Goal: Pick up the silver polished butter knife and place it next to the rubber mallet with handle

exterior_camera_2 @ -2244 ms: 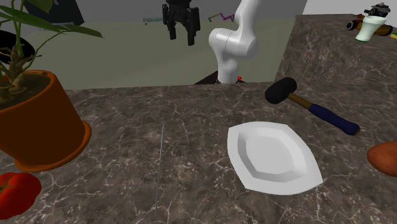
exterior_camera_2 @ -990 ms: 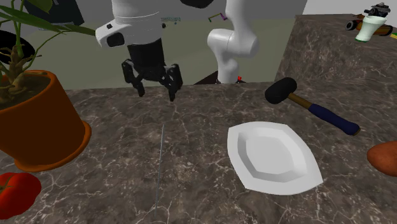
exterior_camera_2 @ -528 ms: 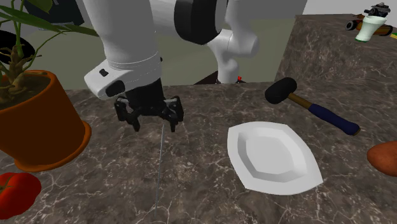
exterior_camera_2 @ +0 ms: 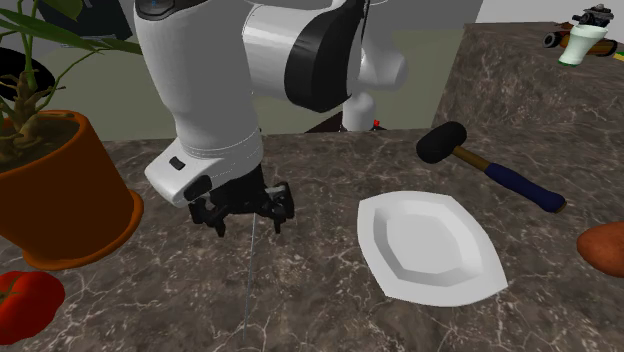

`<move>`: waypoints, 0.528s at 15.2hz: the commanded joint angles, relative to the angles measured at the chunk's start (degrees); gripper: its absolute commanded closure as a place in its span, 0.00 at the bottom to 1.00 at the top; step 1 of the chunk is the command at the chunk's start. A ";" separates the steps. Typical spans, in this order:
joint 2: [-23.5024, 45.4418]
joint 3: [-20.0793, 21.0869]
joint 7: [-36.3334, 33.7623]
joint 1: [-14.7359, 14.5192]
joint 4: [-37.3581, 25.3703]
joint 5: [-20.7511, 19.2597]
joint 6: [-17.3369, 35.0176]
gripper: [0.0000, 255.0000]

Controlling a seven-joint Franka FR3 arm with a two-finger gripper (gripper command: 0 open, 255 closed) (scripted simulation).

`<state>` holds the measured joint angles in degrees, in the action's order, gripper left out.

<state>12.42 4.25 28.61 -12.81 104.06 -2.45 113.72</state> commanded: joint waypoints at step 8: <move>0.50 -0.02 -0.03 0.01 1.41 -0.07 1.94 0.00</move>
<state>12.92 4.23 28.57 -12.79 105.46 -2.52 115.64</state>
